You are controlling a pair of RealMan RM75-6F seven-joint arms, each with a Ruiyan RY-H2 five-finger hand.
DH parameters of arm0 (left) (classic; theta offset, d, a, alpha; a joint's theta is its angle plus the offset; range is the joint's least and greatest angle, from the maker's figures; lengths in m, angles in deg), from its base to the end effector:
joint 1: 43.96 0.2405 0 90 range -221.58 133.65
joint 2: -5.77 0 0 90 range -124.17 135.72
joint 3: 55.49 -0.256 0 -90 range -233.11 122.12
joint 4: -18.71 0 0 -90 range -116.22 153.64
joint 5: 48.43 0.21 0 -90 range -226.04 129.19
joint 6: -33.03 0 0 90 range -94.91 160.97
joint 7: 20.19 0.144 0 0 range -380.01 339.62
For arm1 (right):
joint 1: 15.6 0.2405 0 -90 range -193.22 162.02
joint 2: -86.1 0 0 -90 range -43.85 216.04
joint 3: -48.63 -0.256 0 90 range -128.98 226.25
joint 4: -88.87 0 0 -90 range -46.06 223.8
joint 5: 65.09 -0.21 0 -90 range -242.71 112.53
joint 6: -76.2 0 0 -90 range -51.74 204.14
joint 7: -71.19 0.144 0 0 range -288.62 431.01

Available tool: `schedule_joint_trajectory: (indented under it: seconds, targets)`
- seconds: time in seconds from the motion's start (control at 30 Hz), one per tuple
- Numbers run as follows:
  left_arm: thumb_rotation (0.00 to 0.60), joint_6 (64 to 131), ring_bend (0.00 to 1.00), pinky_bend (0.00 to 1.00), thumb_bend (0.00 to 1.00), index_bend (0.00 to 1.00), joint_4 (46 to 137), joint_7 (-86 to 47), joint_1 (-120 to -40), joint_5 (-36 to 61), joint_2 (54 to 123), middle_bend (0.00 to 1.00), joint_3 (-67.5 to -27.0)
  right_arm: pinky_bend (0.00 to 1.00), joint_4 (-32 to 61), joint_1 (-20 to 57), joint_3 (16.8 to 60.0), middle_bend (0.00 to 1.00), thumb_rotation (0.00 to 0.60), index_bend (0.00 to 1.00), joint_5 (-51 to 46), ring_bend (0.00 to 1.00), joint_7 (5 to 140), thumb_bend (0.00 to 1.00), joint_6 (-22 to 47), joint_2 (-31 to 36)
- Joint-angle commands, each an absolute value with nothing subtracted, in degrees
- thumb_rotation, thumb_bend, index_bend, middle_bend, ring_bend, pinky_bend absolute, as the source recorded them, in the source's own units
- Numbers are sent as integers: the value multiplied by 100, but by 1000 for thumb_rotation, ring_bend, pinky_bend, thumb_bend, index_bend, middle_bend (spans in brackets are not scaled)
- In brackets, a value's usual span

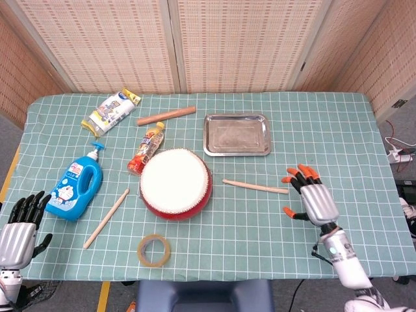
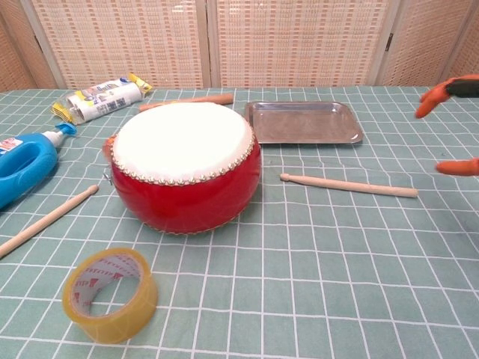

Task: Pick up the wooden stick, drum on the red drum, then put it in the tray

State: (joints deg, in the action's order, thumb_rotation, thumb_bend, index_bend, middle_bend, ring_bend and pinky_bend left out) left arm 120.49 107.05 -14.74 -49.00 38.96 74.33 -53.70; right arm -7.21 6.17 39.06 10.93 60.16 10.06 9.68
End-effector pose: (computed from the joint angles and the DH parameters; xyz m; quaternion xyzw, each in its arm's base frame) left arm -0.3130 0.1786 0.1419 -0.6128 -0.3485 -0.3751 0.6020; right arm -0.2241 -0.2735 0.0631 0.6560 -0.4257 0.4069 0.4722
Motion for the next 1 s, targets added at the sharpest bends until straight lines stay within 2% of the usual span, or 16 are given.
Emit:
schedule_joint_trajectory:
  seconds: [0.03,0.33,0.63,1.0]
  targets:
    - [600,12036,0,0,235,4,10650,-1526,-4881,3867,7443,0,-5379,91,0,1365,3477,128,559,365,242,0,5456,233,1811,186]
    - [600,11928,0,0,233,4,10519,-1619,-4876,3760,7495,0,-5373,92,1402,2164,3237,128,559,430,-584,0,4959,240,2295,-978]
    - [600,11841,0,0,233,4,10424,-1655,-4909,3710,7538,0,-5350,95,2297,2530,3231,128,560,497,-814,0,4973,277,2528,-1574]
    - [600,11743,0,0,232,4,10293,-1751,-4919,3636,7597,0,-5348,102,2999,2721,3284,128,560,509,-929,0,5033,296,2715,-1976]
